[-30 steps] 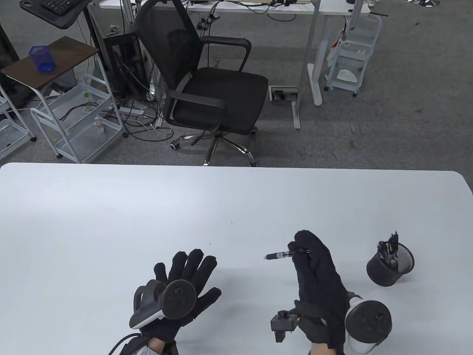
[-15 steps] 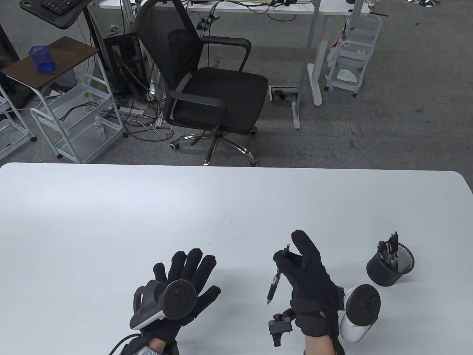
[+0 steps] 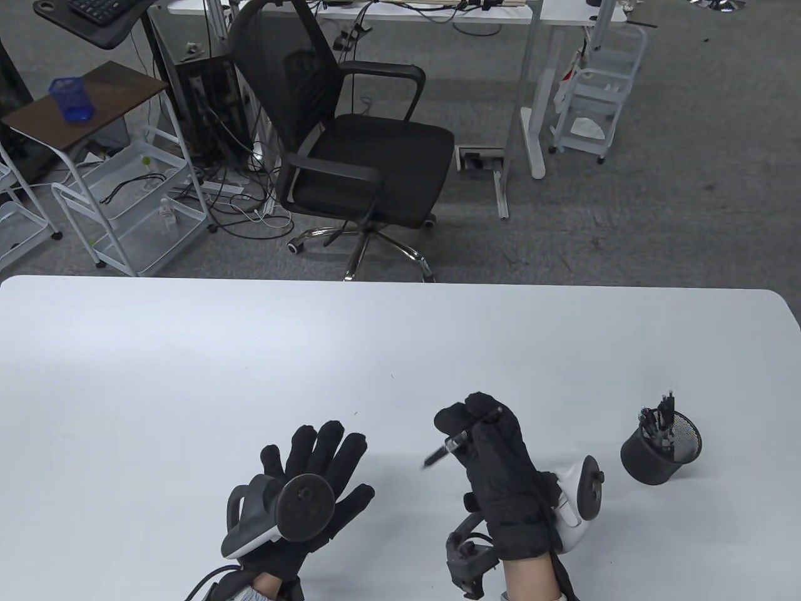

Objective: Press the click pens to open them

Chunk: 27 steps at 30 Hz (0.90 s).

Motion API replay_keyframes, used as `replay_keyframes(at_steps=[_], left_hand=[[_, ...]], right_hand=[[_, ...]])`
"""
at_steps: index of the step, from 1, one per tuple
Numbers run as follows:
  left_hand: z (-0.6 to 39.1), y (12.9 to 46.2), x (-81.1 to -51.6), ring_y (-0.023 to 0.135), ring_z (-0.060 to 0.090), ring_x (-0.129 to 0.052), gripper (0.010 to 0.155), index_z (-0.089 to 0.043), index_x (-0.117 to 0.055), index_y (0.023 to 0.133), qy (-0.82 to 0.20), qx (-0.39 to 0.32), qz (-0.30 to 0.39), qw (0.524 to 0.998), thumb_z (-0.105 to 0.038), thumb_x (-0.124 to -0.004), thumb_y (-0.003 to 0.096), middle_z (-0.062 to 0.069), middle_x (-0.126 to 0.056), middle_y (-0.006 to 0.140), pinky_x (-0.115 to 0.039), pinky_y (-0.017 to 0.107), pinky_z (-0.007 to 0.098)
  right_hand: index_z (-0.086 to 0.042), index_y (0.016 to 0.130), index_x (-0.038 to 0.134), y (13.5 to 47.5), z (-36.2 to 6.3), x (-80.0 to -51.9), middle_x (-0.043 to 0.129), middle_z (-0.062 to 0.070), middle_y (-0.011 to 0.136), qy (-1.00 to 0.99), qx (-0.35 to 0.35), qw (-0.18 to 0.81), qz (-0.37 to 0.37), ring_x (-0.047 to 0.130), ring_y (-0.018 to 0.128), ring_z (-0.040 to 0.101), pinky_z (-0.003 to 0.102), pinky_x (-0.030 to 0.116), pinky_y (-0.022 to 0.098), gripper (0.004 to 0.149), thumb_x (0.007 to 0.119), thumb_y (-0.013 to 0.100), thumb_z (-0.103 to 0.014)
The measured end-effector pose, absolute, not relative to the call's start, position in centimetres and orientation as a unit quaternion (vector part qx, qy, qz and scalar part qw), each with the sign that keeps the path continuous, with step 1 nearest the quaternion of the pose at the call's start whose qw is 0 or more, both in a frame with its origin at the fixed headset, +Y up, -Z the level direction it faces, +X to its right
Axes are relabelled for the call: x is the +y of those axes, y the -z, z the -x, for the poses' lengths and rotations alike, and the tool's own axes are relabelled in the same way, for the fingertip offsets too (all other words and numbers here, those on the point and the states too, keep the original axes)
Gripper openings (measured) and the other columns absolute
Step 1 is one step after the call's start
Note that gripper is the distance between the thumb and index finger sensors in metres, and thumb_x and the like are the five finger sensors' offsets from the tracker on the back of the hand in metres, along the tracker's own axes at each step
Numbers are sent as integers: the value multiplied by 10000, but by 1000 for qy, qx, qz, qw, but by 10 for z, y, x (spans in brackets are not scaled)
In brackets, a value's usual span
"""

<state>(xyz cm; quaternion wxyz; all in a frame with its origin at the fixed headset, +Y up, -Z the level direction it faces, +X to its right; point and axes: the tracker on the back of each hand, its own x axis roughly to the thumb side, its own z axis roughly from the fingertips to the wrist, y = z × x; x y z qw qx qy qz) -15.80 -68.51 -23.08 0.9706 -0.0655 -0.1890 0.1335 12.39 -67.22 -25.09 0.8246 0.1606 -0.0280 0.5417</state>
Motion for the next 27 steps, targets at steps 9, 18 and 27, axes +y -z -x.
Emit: replay_keyframes(at_steps=[9, 18, 27], left_hand=[[158, 230, -685, 1184, 570, -254, 672, -291, -275, 1271, -134, -189, 64, 971, -605, -482, 713, 183, -231, 1337, -208, 719, 826], [156, 230, -687, 1183, 570, -262, 667, -290, -281, 1272, -137, -189, 70, 970, -600, -476, 715, 186, -234, 1335, -209, 719, 825], [156, 230, -686, 1185, 566, -260, 664, -291, -286, 1272, -142, -191, 68, 969, -600, -474, 715, 185, -235, 1336, -207, 721, 823]], right_hand=[[16, 1130, 320, 256, -118, -697, 569, 194, 973, -413, 53, 904, -95, 762, 735, 374, 609, 623, 655, 514, 489, 664, -117], [-136, 886, 659, 257, -112, -712, 816, -53, 616, -333, 105, 930, -118, 854, 320, 45, 300, 846, 383, 568, 354, 699, -577], [-154, 842, 659, 260, -109, -716, 810, -59, 589, -292, 127, 938, -135, 844, 308, 46, 306, 843, 375, 540, 269, 702, -500]])
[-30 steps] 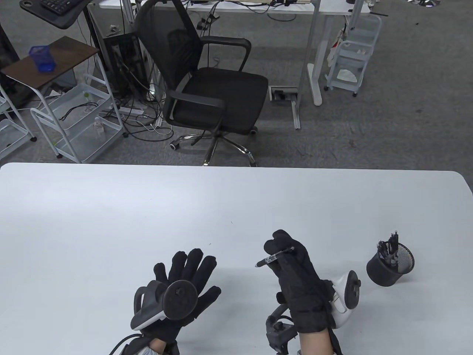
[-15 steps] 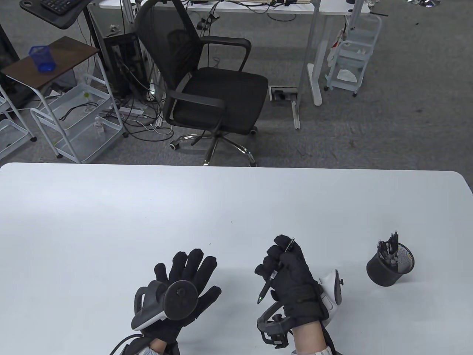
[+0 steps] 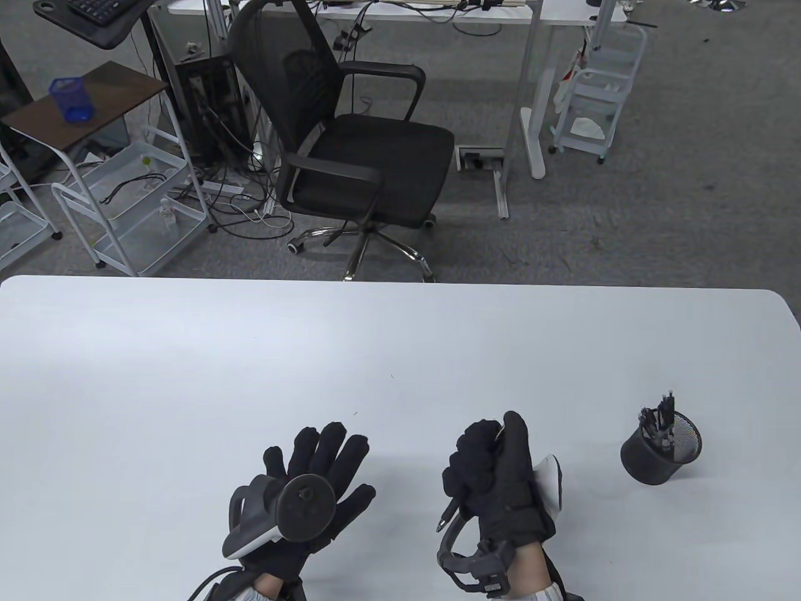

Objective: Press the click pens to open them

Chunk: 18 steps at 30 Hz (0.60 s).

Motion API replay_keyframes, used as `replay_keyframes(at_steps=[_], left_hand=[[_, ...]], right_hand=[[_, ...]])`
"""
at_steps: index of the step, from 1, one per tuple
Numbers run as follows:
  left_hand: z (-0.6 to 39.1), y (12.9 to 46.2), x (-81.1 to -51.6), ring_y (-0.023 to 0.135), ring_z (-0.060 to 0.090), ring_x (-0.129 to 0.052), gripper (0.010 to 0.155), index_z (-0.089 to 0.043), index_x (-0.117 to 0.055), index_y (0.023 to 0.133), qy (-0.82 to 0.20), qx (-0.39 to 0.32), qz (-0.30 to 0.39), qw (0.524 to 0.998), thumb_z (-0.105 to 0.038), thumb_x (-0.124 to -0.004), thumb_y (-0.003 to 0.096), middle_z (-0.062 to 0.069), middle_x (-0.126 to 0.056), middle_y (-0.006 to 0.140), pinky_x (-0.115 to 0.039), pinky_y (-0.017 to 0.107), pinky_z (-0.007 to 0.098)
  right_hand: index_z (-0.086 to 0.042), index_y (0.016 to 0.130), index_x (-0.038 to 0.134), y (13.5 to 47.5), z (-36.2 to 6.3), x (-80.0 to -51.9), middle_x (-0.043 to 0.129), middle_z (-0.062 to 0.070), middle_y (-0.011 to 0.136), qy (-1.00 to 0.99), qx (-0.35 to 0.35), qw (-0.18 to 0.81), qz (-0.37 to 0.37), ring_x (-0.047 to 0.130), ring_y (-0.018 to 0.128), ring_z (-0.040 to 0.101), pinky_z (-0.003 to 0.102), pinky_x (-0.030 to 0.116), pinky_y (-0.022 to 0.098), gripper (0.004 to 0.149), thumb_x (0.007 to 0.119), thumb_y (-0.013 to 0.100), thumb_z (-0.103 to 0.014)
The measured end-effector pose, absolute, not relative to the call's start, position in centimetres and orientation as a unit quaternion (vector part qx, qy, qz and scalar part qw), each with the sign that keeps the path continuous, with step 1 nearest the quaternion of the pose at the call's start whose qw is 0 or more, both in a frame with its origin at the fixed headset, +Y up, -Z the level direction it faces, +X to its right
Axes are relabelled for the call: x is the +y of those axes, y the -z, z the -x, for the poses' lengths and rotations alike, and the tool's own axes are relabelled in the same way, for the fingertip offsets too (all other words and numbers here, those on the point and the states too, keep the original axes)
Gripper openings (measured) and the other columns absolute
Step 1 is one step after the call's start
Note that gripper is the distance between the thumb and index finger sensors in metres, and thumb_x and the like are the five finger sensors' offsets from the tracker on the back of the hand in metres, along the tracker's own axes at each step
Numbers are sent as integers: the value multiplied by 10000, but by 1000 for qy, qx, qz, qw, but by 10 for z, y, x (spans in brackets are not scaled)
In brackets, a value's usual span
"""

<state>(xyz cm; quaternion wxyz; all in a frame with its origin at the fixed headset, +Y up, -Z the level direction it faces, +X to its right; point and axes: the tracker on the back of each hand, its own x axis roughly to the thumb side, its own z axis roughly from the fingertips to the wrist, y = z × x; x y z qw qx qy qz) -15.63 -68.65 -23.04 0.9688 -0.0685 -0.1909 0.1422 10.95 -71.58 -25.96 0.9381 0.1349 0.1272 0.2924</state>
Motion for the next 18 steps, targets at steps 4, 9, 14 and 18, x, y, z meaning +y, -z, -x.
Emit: replay_keyframes(at_steps=[4, 9, 14, 18], left_hand=[[156, 230, -686, 1184, 568, -261, 665, -288, -286, 1272, -142, -190, 69, 969, -599, -474, 715, 186, -234, 1335, -210, 720, 824], [156, 230, -686, 1182, 570, -262, 666, -286, -288, 1273, -142, -190, 70, 969, -598, -475, 715, 188, -237, 1335, -209, 719, 824], [157, 230, -686, 1183, 568, -262, 664, -288, -290, 1272, -144, -190, 68, 969, -599, -475, 715, 187, -238, 1335, -210, 719, 824], [158, 231, -686, 1182, 571, -264, 665, -286, -291, 1272, -146, -189, 68, 969, -597, -476, 715, 188, -239, 1334, -210, 718, 825]], right_hand=[[-155, 830, 668, 259, -109, -713, 813, -59, 578, -309, 128, 932, -140, 844, 298, 48, 309, 844, 367, 526, 272, 692, -473], [-156, 827, 669, 259, -108, -713, 813, -58, 576, -313, 129, 930, -140, 844, 297, 48, 309, 845, 366, 525, 273, 690, -473], [-158, 833, 664, 258, -106, -712, 811, -60, 582, -311, 132, 931, -136, 844, 303, 46, 307, 844, 373, 524, 276, 697, -483], [-157, 840, 661, 259, -106, -712, 810, -58, 590, -312, 130, 931, -137, 845, 311, 49, 310, 843, 381, 529, 279, 703, -497]])
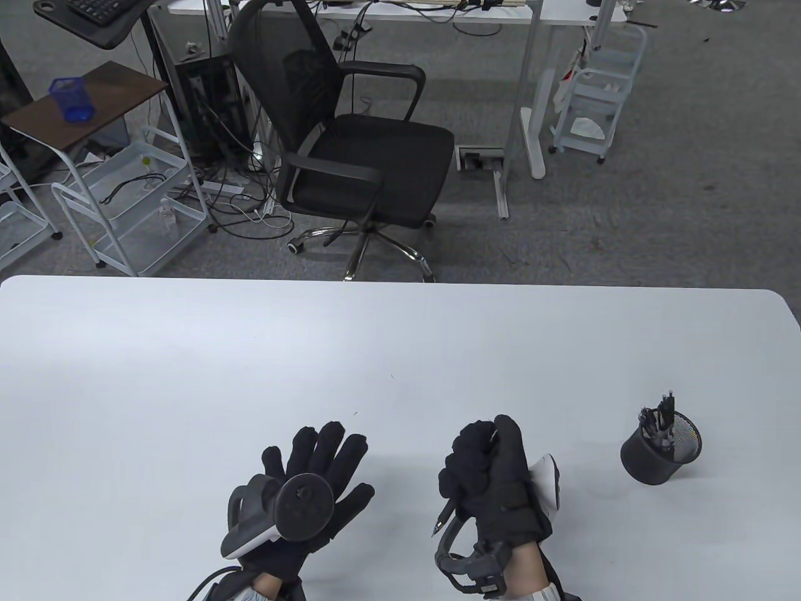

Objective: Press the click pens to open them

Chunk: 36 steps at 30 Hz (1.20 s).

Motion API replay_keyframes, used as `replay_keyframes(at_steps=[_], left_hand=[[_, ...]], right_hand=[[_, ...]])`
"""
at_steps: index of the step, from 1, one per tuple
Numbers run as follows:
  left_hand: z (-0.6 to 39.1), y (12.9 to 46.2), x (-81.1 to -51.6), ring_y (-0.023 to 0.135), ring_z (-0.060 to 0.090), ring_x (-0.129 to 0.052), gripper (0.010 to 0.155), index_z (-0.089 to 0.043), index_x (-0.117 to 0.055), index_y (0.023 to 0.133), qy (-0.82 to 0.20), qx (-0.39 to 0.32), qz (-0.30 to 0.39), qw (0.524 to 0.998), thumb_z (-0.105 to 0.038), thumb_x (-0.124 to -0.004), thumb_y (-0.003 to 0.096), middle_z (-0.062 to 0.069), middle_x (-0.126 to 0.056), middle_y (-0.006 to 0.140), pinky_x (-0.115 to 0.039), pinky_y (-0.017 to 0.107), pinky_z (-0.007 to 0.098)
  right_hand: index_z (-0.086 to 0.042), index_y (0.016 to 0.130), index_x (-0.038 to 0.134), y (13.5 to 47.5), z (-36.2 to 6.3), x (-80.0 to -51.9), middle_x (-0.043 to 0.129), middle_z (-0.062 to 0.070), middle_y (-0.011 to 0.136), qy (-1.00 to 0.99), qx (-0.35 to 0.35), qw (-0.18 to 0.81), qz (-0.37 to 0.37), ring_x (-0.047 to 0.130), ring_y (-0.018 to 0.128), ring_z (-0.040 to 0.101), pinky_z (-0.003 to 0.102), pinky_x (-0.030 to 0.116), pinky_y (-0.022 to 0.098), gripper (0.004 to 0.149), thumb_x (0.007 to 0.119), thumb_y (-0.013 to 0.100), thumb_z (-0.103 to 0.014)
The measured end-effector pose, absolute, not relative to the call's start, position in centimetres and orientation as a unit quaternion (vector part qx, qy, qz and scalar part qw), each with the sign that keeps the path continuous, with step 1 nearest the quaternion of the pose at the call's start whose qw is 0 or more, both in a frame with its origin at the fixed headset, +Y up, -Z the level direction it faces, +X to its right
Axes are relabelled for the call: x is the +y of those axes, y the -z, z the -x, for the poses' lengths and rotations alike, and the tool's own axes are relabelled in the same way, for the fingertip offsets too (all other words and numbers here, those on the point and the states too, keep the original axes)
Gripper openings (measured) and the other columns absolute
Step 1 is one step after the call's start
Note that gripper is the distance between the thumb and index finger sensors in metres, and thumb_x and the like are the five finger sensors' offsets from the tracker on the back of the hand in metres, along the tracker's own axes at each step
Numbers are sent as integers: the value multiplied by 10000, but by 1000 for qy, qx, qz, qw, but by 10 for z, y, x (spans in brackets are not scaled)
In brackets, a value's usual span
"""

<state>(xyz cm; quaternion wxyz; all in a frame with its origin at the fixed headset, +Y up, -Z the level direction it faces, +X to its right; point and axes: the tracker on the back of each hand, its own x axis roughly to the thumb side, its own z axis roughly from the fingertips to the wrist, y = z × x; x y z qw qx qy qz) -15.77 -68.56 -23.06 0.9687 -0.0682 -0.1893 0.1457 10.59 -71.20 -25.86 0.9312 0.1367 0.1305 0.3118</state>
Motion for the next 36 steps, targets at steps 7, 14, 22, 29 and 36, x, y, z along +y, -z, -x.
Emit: replay_keyframes(at_steps=[7, 14, 22, 29, 36], left_hand=[[158, 230, -686, 1181, 572, -265, 665, -285, -292, 1273, -145, -190, 69, 969, -597, -475, 715, 190, -244, 1334, -209, 717, 825], [158, 230, -686, 1182, 571, -266, 665, -286, -293, 1273, -145, -189, 71, 969, -597, -476, 715, 190, -244, 1334, -209, 717, 825], [158, 231, -686, 1181, 573, -264, 662, -287, -294, 1272, -145, -189, 71, 969, -597, -476, 716, 190, -242, 1334, -209, 716, 826], [160, 231, -684, 1181, 573, -263, 666, -285, -289, 1273, -150, -188, 71, 968, -598, -475, 715, 190, -241, 1334, -207, 716, 826], [163, 231, -680, 1180, 575, -268, 665, -291, -276, 1271, -160, -189, 66, 967, -598, -473, 716, 191, -239, 1335, -211, 717, 825]], right_hand=[[-145, 871, 646, 259, -106, -711, 805, -40, 625, -312, 126, 932, -136, 852, 346, 66, 328, 834, 416, 532, 290, 711, -506], [40, 1085, 310, 259, -106, -701, 590, 177, 920, -412, 80, 895, -153, 769, 663, 294, 546, 653, 641, 574, 295, 718, -401], [102, 1076, 250, 263, -103, -698, 459, 307, 1000, -545, 61, 825, -138, 657, 794, 485, 688, 502, 669, 511, 378, 692, -210], [67, 1125, 359, 271, -86, -712, 479, 319, 1076, -545, 108, 816, -156, 445, 944, 640, 765, 335, 685, 492, 474, 693, -136], [-51, 1123, 553, 277, -56, -749, 235, 371, 1087, -606, 169, 774, -76, 173, 889, 646, 773, 257, 630, 445, 588, 684, -112]])
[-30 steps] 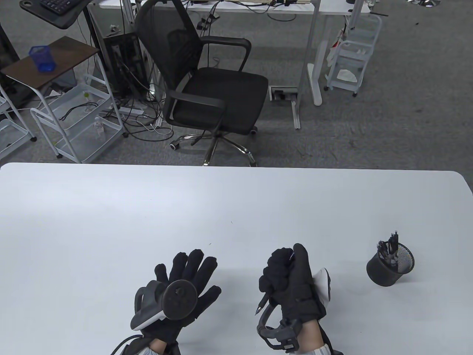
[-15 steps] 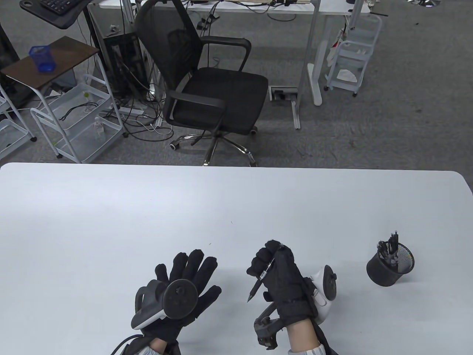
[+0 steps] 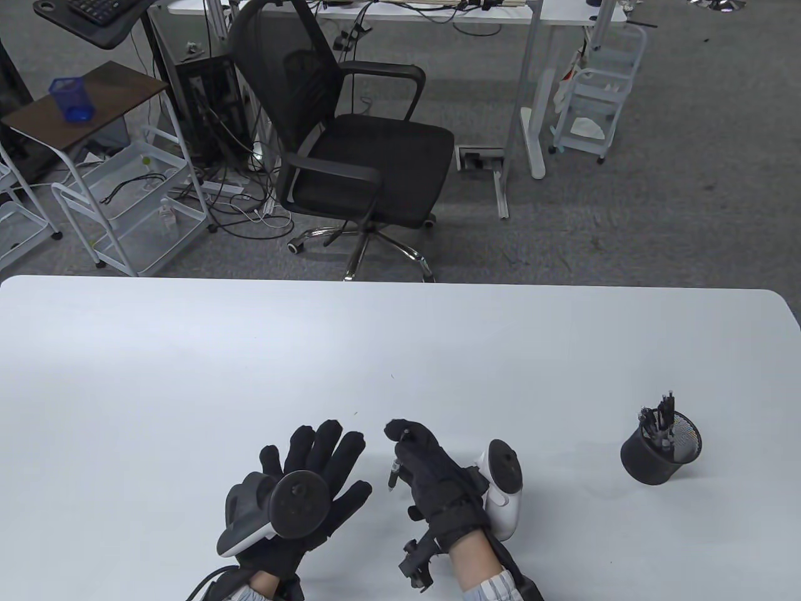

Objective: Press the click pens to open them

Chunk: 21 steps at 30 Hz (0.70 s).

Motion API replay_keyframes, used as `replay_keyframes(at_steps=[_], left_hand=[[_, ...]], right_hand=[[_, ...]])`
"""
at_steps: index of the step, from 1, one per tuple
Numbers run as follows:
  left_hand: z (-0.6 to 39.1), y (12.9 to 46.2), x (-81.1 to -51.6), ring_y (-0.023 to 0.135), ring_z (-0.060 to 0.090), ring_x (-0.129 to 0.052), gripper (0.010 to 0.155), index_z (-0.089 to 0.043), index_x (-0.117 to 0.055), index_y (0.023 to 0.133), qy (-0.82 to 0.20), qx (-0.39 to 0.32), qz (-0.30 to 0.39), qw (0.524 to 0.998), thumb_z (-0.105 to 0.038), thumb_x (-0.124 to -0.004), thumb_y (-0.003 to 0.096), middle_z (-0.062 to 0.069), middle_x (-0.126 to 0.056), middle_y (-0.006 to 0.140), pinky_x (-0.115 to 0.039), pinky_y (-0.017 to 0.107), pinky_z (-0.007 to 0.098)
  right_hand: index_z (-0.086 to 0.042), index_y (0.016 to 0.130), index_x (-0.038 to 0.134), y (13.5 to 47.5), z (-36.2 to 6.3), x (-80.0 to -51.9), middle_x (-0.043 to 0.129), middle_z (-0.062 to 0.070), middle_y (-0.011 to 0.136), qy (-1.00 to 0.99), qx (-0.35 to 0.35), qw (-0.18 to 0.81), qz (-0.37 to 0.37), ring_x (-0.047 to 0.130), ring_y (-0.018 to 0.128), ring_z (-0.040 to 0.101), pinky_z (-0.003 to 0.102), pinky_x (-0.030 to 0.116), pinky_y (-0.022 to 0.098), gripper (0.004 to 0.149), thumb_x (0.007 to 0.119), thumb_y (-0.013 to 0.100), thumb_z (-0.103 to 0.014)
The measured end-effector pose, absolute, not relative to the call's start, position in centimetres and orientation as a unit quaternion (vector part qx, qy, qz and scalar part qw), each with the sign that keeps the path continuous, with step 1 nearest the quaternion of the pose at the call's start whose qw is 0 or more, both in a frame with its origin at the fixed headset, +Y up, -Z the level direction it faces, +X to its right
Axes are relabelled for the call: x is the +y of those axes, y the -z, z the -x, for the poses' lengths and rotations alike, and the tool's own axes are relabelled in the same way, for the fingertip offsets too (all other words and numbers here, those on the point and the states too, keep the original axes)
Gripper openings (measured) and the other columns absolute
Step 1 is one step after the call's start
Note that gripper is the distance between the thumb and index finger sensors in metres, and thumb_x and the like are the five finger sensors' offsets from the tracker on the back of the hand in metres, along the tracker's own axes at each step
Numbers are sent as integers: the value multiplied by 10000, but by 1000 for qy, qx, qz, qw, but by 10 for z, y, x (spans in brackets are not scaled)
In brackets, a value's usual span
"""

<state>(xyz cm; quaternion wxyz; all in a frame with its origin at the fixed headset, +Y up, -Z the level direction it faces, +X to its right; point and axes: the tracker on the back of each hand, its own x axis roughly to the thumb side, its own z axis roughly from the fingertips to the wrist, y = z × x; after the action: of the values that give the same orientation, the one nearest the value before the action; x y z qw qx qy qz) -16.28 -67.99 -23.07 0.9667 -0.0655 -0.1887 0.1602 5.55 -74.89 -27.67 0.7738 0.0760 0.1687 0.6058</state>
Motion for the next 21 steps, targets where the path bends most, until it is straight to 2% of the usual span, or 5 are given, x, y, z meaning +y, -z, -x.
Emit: replay_keyframes(at_steps=[3, 5, 7, 16, 21], left_hand=[[165, 230, -677, 1181, 576, -268, 665, -291, -272, 1272, -167, -189, 61, 966, -599, -471, 716, 188, -240, 1335, -213, 718, 824], [165, 229, -676, 1181, 574, -270, 664, -293, -272, 1271, -169, -189, 60, 965, -599, -470, 717, 190, -240, 1335, -213, 720, 824], [164, 229, -676, 1181, 574, -272, 664, -293, -272, 1272, -164, -186, 58, 967, -599, -470, 716, 189, -240, 1335, -216, 720, 823], [163, 229, -676, 1179, 576, -287, 661, -292, -276, 1271, -161, -184, 59, 968, -596, -469, 717, 196, -250, 1333, -241, 727, 824], [164, 230, -676, 1178, 576, -295, 661, -289, -278, 1271, -164, -184, 63, 967, -596, -466, 717, 195, -251, 1332, -267, 733, 823]], right_hand=[[-61, 1115, 603, 279, -50, -764, 422, 284, 1038, -640, 194, 743, -36, 364, 885, 565, 705, 393, 655, 440, 635, 682, -131], [-20, 1106, 625, 285, -48, -775, 592, 265, 999, -670, 205, 713, -18, 605, 828, 494, 624, 566, 640, 452, 670, 675, -148], [13, 1098, 636, 291, -44, -785, 649, 268, 974, -694, 213, 687, 2, 687, 776, 461, 573, 624, 619, 461, 684, 672, -156], [145, 1064, 638, 325, -13, -818, 703, 326, 900, -775, 317, 546, 22, 752, 695, 416, 491, 682, 557, 506, 657, 676, -178], [112, 1048, 661, 333, -1, -815, 761, 270, 843, -830, 306, 466, 22, 837, 602, 330, 413, 757, 480, 497, 687, 669, -209]])
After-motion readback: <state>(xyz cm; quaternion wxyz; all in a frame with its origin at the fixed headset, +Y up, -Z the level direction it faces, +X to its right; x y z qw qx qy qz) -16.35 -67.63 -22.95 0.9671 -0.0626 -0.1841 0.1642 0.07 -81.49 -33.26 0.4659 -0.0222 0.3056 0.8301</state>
